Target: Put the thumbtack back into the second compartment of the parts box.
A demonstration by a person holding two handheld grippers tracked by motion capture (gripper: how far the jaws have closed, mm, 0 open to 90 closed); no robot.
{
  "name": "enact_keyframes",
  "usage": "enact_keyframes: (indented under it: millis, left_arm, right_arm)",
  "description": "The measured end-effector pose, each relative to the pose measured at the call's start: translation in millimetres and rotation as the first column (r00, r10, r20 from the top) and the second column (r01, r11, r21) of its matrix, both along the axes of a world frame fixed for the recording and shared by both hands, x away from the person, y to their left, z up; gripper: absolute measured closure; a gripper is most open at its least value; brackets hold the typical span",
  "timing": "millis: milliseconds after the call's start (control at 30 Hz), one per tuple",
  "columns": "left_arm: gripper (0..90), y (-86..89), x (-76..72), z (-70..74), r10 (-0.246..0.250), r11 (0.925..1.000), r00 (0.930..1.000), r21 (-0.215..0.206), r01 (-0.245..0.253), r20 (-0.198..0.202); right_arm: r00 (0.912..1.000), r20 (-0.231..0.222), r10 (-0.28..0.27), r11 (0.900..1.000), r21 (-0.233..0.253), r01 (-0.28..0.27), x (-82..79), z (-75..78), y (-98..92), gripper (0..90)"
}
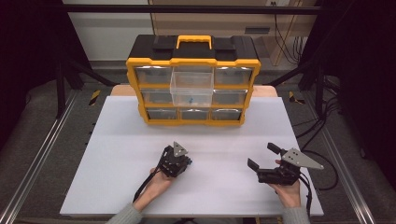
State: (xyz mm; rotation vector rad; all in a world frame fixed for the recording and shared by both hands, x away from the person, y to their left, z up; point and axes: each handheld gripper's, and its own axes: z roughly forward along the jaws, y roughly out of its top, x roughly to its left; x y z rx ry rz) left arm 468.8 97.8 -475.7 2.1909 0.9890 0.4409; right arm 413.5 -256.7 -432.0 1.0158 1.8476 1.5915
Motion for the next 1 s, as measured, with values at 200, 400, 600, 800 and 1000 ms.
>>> enact_keyframes:
  millis: [200,400,600,800,1000]
  left_arm:
    - [84.5,2.3,0.3,2.0,0.004,1.0,1.0,-0.008,-0.004,0.001]
    - [84.5,5.6,-0.6,9.5,-0.008,0.9997,0.9999,-0.025,0.008,0.008]
    - [84.4,10.8,-2.7,18.7,-0.015,0.999,0.9998,-0.042,0.015,0.016]
    - [84.4,15.2,-5.4,28.4,-0.022,0.9982,0.9993,-0.055,0.023,0.032]
    - [84.4,18.2,-7.7,36.1,-0.027,0.9969,0.9989,-0.073,0.03,0.037]
  right_arm:
    - [0.9999,-0.011,0.003,1.0,0.008,-0.002,-1.0,0.7,0.2,0.3]
    - [0.9999,0.01,0.005,1.0,-0.014,-0.005,0.7,-0.6,-1.0,0.3]
    - [1.0,-0.002,0.003,1.0,-0.003,-0.003,0.1,-0.2,0.2,0.3]
    - [1.0,-0.007,0.004,1.0,-0.007,-0.004,0.6,-0.7,0.8,0.3]
    - [0.9999,-0.01,0.003,1.0,-0.003,-0.003,0.2,-0.5,0.7,0.3]
